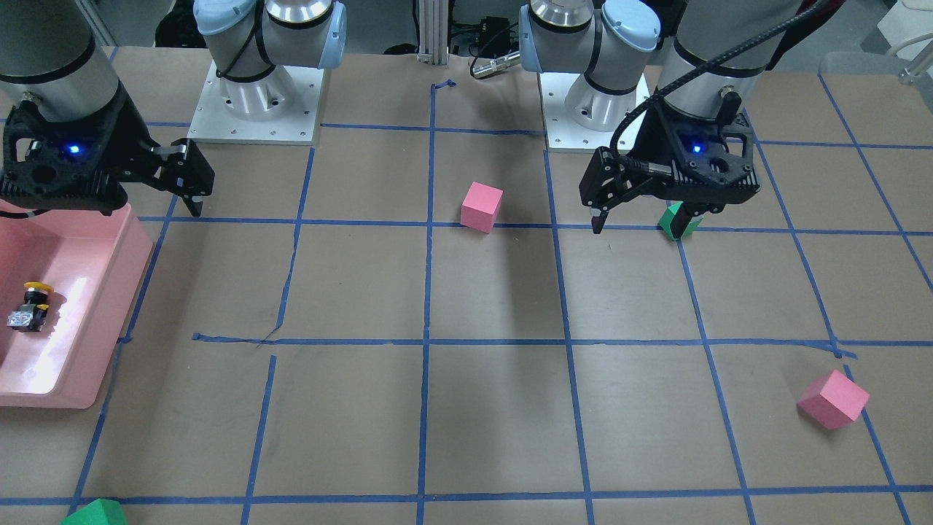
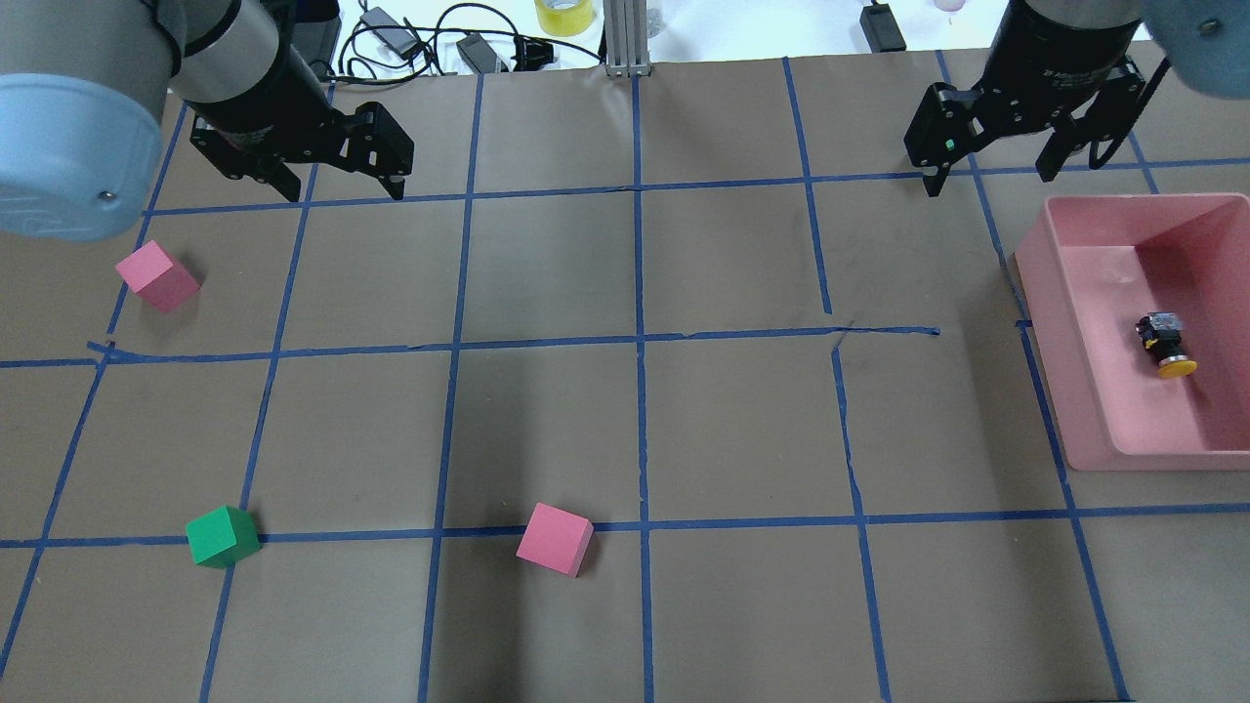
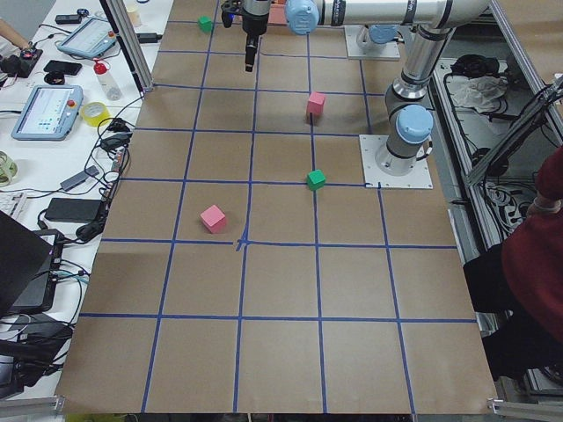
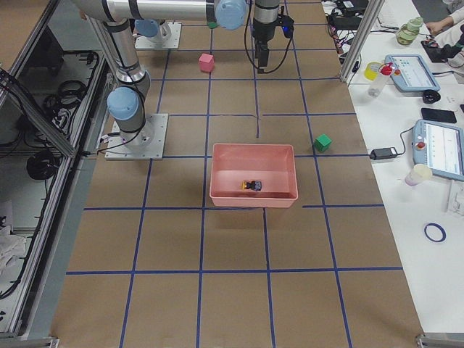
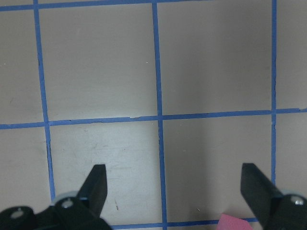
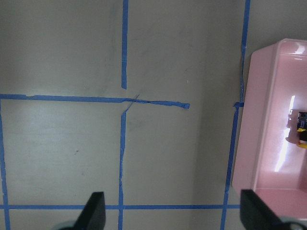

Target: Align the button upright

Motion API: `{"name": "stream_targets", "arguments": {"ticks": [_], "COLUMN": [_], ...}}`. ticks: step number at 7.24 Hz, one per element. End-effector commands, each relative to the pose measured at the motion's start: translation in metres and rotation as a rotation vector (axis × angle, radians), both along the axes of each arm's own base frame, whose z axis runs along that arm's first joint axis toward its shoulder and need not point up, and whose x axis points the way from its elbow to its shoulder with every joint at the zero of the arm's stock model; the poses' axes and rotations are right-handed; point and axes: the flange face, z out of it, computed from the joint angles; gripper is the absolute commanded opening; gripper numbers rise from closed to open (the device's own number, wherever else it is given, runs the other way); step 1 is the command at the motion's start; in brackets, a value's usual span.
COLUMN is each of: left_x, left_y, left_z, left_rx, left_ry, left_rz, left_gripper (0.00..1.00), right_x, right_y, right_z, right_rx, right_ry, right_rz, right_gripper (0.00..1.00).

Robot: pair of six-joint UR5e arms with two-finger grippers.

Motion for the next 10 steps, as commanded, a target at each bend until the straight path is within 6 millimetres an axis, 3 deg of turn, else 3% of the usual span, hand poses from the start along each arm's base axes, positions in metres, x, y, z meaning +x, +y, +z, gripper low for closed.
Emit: {"name": "stream_targets", "arguments": {"ticks": [1,7,8,10], "left_x": [0.0,0.0,0.001,0.001], "left_y": [0.0,0.0,0.0,0.0], "left_z": [0.0,-0.001,-0.001,-0.001], "left_rx": [-0.002,0.001,0.001,0.001], "left_ry": [0.0,0.003,0.001,0.001], "left_rz": [-0.001,0.0,0.001,0.001], "left_gripper": [1.0,1.0,1.0,1.0], "right_x": [0.0,-0.002,-0.003,-0.004], "right_y": [0.001,0.0,-0.001,-0.002], "right_z": [-0.002,-0.003,-0.013,-0.013], "right_rx": [0.009,0.003,0.035,0.02], "right_ry": [0.0,0.0,-0.001,0.005], "right_rz": [0.001,0.002,-0.001,-0.005], "right_gripper": [1.0,1.0,1.0,1.0]}}
